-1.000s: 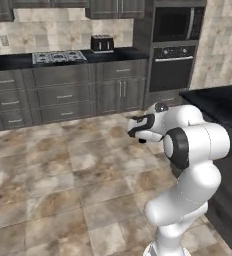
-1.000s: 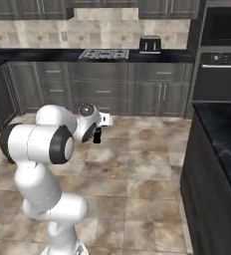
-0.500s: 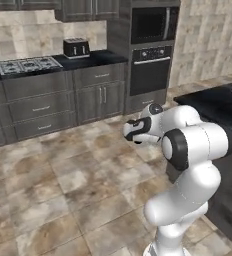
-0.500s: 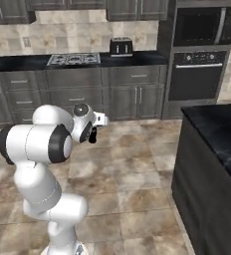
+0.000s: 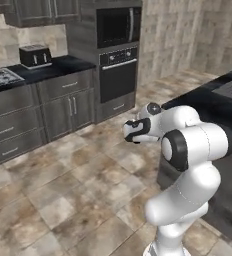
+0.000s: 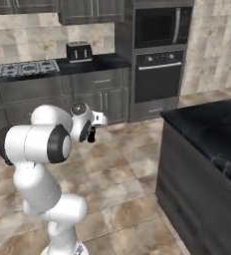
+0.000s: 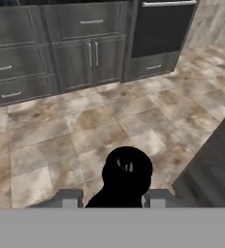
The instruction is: Place the large bottle from the dining counter next to the other large bottle outside the sink, and place the small bottle from the dining counter next to the other small bottle inside the sink.
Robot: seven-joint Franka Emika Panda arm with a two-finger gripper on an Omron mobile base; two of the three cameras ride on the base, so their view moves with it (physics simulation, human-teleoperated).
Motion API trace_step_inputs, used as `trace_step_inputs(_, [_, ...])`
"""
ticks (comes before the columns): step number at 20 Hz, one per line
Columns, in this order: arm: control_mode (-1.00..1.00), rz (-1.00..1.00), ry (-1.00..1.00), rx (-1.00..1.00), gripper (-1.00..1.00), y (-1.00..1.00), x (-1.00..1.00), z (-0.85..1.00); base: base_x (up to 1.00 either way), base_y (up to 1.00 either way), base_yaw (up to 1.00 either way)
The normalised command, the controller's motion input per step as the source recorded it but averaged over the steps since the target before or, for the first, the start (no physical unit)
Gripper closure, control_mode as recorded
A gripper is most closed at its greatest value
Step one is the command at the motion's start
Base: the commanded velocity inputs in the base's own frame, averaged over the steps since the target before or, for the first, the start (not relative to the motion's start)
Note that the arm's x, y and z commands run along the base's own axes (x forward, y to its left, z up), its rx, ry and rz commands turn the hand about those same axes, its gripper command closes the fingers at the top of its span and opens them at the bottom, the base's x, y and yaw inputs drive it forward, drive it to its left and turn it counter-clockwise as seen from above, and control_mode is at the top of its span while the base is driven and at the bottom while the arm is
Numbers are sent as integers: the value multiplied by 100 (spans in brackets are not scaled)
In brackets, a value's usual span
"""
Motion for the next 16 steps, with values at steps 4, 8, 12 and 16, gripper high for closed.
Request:
trace_step_inputs(4, [100,0,0,0,100,0,0,0,62,71,-44])
trace_step_inputs(8, [100,0,0,0,100,0,0,0,56,76,-44])
trace_step_inputs(12, [100,0,0,0,100,0,0,0,50,75,-44])
trace_step_inputs(16, [100,0,0,0,100,0,0,0,48,79,-43])
